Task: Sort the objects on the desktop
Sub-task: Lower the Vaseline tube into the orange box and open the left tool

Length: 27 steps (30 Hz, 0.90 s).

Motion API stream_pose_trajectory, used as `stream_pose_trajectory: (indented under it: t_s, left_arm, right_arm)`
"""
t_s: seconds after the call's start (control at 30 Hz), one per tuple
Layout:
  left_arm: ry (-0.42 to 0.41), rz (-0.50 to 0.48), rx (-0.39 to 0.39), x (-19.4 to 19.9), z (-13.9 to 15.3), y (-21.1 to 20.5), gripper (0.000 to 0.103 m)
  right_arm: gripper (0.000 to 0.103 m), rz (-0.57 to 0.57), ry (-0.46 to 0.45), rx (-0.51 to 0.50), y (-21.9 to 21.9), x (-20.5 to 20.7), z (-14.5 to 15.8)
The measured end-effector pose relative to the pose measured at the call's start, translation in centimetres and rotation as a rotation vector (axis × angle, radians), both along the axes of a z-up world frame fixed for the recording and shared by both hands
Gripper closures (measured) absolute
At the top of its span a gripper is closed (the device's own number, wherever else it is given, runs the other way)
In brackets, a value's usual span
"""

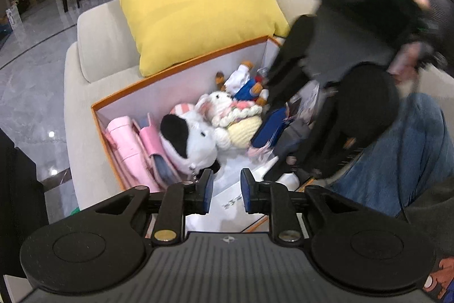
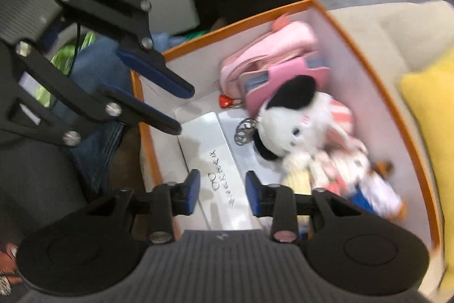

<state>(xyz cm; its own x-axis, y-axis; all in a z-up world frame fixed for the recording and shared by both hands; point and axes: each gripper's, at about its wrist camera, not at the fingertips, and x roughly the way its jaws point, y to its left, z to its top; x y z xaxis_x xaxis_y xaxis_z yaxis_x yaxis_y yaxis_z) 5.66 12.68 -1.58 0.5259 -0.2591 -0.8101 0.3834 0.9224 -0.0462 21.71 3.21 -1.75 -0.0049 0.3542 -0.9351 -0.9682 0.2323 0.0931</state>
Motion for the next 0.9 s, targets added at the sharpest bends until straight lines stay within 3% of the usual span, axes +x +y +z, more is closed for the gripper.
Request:
stream_pose_trajectory:
  t_s: [0.23,0.3,0.37,0.4,0.5,0.57,0.7,0.9]
  left_arm:
    - [-0.039,0.091,-0.025,0.0,0.6,-2.6,0.07]
    - [-0.064,0.134,-0.026,-0.2,0.8,-3.4,0.066]
    - [-0.091,0.175,-0.034,-0.4,1.1,-4.2,0.05]
    - [-0.106,0.194,-0.038,-0.6,1.1,-4.6,0.047]
    - [-0.147,0.25,-0.02,-1.0,1.1,-6.0,0.045]
    - [-0.163,0.292,0.0,-1.3,0.9,-6.8,0.035]
    - [-0.185,0.377,0.019,-1.6,0.4,-7.6,0.026]
    - [-0.152,0.47,0.059,-2.0,-1.4,-7.5,0.021]
  right_arm:
    - [0.053,-0.292,-0.109,0.111,-7.5,-5.3,3.5]
    - [0.049,-0.378,-0.136,0.144,-7.7,-6.0,3.8]
    - [0.046,-0.473,-0.16,0.2,-10.5,-6.1,4.3]
    - [0.044,-0.512,-0.176,0.223,-11.8,-5.6,5.1]
    - [0.037,-0.643,-0.234,0.293,-13.8,-6.4,4.4]
    - [0.034,-0.728,-0.246,0.35,-15.6,-7.4,5.0]
    - [0.032,-0.89,-0.23,0.429,-17.5,-8.4,4.2]
    - [0.029,-0.971,-0.253,0.423,-17.5,-9.2,1.8]
